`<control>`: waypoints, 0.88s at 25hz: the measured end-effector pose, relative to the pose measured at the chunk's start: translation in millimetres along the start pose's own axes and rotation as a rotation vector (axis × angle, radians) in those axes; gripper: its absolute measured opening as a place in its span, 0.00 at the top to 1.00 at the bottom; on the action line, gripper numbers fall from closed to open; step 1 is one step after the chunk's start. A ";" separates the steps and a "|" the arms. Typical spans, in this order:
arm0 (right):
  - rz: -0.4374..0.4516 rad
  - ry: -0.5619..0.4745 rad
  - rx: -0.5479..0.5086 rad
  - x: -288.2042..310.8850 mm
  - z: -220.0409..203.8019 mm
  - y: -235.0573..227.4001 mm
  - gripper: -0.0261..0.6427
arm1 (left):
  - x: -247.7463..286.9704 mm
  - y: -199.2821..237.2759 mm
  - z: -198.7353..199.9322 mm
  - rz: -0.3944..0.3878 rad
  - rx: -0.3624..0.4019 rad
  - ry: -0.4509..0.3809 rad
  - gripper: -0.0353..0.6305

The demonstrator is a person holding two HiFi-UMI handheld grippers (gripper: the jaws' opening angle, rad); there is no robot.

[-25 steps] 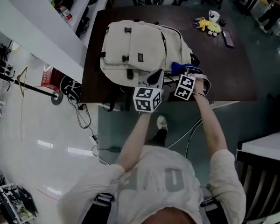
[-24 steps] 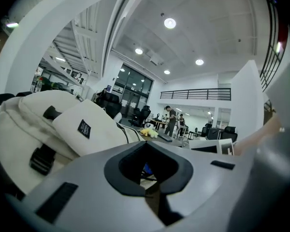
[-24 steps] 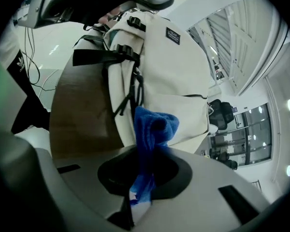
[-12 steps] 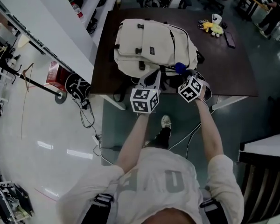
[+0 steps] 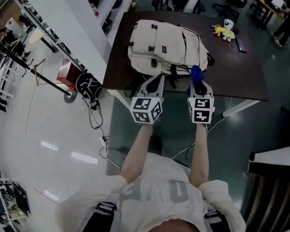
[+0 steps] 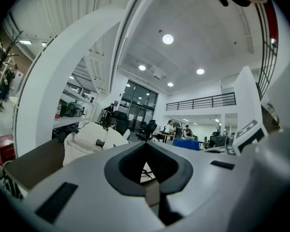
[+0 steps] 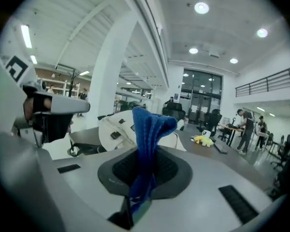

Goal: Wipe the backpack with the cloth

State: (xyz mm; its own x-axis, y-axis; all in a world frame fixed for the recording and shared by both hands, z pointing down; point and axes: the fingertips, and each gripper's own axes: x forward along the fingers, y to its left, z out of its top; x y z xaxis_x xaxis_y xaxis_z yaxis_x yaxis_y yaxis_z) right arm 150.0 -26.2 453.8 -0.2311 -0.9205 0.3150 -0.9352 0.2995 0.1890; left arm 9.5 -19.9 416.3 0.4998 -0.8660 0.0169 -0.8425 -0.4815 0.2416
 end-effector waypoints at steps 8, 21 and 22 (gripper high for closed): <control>-0.019 -0.066 0.055 -47.2 13.0 14.8 0.90 | -30.7 -7.7 7.4 -0.006 0.042 0.000 0.94; 0.015 -0.144 0.128 -183.0 21.8 106.8 0.90 | -182.1 -32.3 20.4 -0.001 0.042 -0.053 0.94; 0.018 -0.141 0.134 -195.6 19.0 114.6 0.90 | -196.1 -34.2 18.6 0.003 0.037 -0.049 0.94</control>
State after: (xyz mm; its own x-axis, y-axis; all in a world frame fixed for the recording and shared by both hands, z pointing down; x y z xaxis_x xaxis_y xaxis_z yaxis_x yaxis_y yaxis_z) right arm 82.9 183.3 396.1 -0.2746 -0.9442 0.1817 -0.9557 0.2888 0.0563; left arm -63.4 163.9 386.6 0.4876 -0.8725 -0.0304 -0.8512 -0.4829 0.2057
